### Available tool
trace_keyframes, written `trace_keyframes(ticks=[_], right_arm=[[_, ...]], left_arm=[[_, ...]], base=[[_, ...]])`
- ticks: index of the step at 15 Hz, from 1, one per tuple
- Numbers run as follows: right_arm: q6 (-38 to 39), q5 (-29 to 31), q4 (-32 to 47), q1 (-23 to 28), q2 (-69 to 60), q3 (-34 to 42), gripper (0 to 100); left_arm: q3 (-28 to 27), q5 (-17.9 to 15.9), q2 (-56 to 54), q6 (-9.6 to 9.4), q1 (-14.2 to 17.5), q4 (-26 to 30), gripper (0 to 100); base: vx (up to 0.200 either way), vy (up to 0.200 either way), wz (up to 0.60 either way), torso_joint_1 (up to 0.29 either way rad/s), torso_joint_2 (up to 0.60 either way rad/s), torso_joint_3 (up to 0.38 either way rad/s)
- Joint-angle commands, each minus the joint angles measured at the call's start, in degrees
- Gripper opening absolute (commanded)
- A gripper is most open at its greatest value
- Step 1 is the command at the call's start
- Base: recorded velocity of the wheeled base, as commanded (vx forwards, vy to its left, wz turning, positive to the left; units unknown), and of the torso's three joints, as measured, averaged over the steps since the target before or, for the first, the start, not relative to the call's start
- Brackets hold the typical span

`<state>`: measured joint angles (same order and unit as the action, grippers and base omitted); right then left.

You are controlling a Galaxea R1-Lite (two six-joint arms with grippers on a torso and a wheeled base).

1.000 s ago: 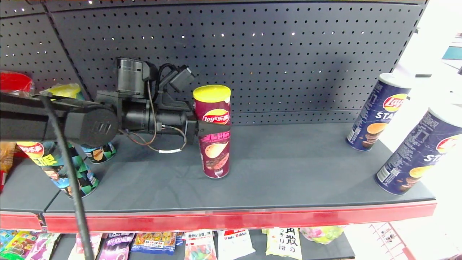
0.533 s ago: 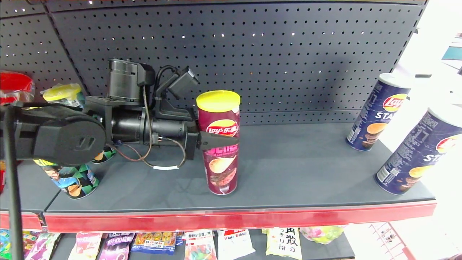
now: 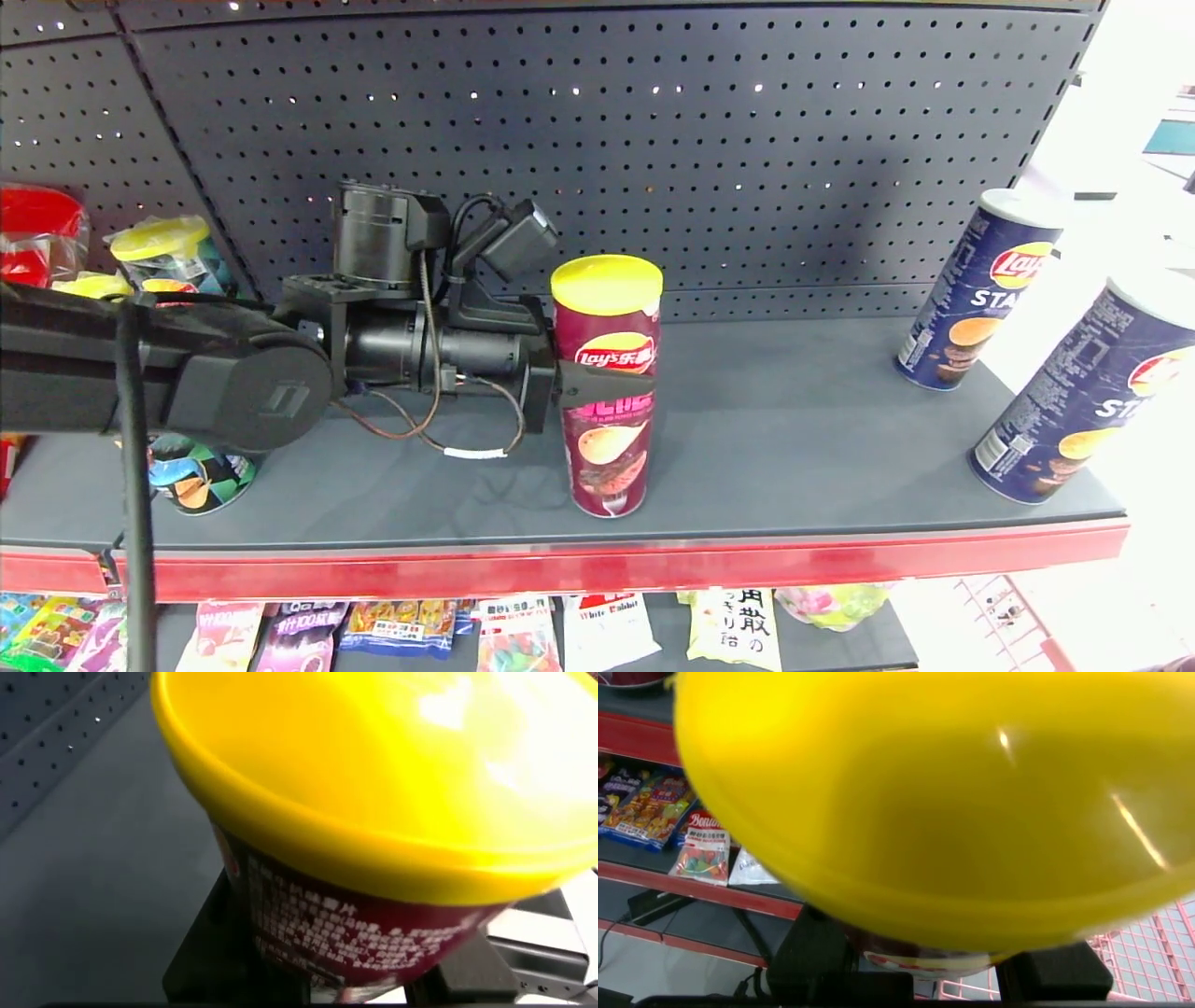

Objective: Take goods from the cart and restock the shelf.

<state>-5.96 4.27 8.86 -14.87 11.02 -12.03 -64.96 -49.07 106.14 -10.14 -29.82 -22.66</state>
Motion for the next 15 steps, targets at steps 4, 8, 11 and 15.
trace_keyframes(ticks=[4, 8, 11, 15], right_arm=[[0.0, 0.0, 0.0, -0.1, 0.1, 0.1, 0], [0.0, 0.0, 0.0, -0.1, 0.1, 0.1, 0], [-0.1, 0.0, 0.0, -0.1, 0.1, 0.1, 0], [-0.1, 0.0, 0.0, -0.1, 0.1, 0.1, 0]], left_arm=[[1.9, 0.0, -0.9, 0.04, -0.3, -0.1, 0], [2.3, 0.0, -1.3, 0.04, -0.3, -0.1, 0], [4.3, 0.1, -1.9, -0.49, -0.6, -0.2, 0], [5.4, 0.5, -2.1, -0.40, -0.6, -1.2, 0]], base=[[0.000, 0.000, 0.00, 0.000, 0.00, 0.000], [0.000, 0.000, 0.00, 0.000, 0.00, 0.000], [0.000, 0.000, 0.00, 0.000, 0.00, 0.000], [0.000, 0.000, 0.00, 0.000, 0.00, 0.000]])
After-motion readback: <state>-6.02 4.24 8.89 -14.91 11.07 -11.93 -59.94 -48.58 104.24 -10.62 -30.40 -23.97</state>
